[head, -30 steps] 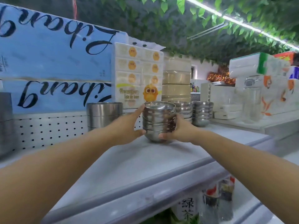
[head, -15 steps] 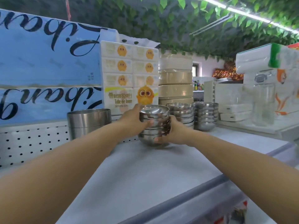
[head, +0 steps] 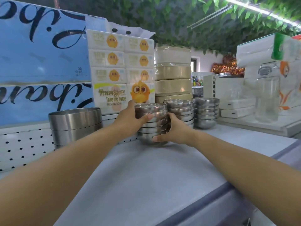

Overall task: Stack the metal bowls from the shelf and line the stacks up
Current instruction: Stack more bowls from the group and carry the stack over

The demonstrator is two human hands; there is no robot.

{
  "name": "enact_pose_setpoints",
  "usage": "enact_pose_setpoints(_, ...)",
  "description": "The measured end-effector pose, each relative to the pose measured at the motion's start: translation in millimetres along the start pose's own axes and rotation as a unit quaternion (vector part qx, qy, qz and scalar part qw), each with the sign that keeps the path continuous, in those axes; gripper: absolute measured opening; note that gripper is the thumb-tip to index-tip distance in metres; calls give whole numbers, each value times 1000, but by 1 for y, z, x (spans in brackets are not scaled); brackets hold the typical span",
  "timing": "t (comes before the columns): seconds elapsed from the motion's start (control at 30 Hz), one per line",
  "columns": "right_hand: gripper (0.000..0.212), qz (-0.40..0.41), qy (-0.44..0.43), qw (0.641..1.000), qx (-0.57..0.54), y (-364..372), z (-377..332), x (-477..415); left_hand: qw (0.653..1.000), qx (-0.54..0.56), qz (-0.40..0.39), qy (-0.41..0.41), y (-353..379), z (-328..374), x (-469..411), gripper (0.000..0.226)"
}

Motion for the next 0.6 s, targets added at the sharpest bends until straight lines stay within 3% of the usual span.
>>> enact_pose_setpoints(0.27,87,29,-11,998,60,5,1,3,999,33,2,12,6,-6,-4,78)
enact_pose_setpoints(0.6,118,23,6,988,153,12,-17,8,1000,-22,12,10,2,-11,-2,63)
Point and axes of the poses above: each hand's wrist, its own x-axis away from the middle knuckle, its own y-axis out of the palm, z = x × y, the point moved 2 cm from there along -x, towards the middle knuckle, and after that the axes turned 13 degrees about -y, right-handed, at the moved point
